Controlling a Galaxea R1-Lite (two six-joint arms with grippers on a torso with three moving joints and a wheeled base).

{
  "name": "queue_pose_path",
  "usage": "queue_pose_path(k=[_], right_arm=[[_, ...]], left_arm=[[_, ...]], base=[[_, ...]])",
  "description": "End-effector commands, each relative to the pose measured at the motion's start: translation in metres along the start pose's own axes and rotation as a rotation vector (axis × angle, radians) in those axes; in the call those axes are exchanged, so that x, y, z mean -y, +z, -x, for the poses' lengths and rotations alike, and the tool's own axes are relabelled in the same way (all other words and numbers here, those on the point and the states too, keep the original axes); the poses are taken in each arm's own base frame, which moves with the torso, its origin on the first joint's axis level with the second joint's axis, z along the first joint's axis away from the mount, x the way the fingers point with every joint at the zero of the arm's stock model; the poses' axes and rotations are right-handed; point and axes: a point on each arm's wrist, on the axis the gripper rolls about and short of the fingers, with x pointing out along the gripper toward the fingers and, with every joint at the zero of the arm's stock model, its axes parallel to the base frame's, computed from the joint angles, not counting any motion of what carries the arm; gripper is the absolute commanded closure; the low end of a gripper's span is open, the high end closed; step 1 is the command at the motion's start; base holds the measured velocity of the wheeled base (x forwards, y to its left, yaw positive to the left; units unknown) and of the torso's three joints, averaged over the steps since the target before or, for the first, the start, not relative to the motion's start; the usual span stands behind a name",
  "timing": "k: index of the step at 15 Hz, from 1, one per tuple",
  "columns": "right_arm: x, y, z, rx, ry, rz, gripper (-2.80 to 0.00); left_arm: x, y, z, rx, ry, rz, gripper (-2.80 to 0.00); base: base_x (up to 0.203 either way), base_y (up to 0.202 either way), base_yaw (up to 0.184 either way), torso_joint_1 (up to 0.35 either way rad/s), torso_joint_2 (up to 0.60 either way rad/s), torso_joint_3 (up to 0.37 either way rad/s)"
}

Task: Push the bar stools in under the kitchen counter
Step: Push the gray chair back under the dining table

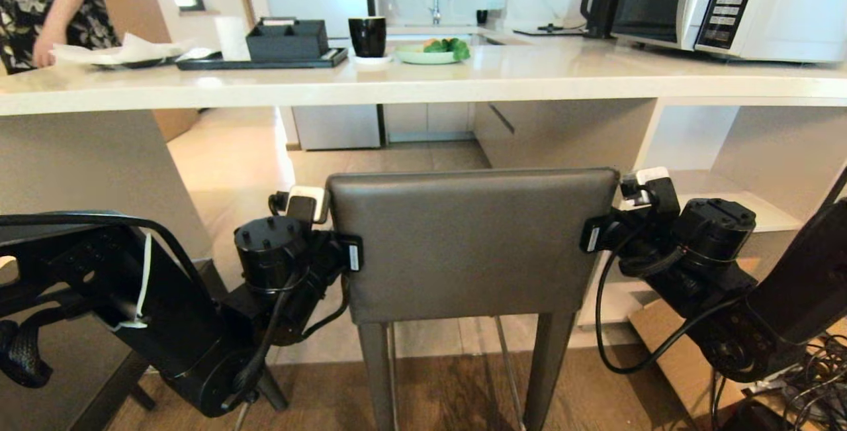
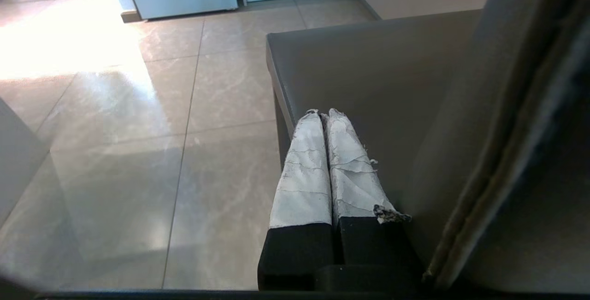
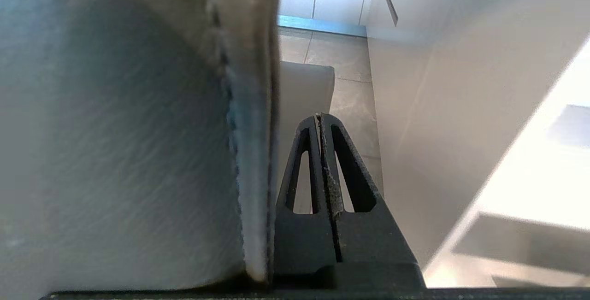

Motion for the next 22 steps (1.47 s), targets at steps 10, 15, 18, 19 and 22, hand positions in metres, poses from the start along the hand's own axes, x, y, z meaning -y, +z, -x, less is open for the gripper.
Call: queue_pose_path(k=[10,15,18,19,22], right_arm=[[-0.0025,0.0032,0.0040,0.009,0.005,0.001,0.00],[-0.0025,0.0027,0.0053,0.007,0.005,-0.001,0.00],[-0.0027,0.0013,0.0065,0.003,0.006,-0.001,0.00],[-0.0026,0.0018,0.0066,0.005,0.006,-0.001,0.00],[-0.0019,0.0032,0.0102,0.003,0.004,-0.002,0.00]], left_arm=[[-0.0021,-0.0013,-0.0012,0.002,0.009,0.001,0.00],[-0.0020,-0.0011,-0.0013,0.007,0.009,0.005,0.00],[-0.0050,-0.0012,-0.0024,0.007,0.019,0.004,0.00],[-0.0052,-0.0011,-0.0020,0.006,0.019,0.004,0.00],[-0.0086,0.0001,-0.0002,0.006,0.045,0.007,0.00]], base=[[0.189,0.000,0.000,0.001,0.00,0.001],[0.190,0.000,0.001,0.003,0.00,0.001],[0.046,0.000,0.000,0.002,0.00,-0.001],[0.000,0.000,0.000,0.000,0.00,0.000],[0.000,0.000,0.000,0.000,0.00,0.000]])
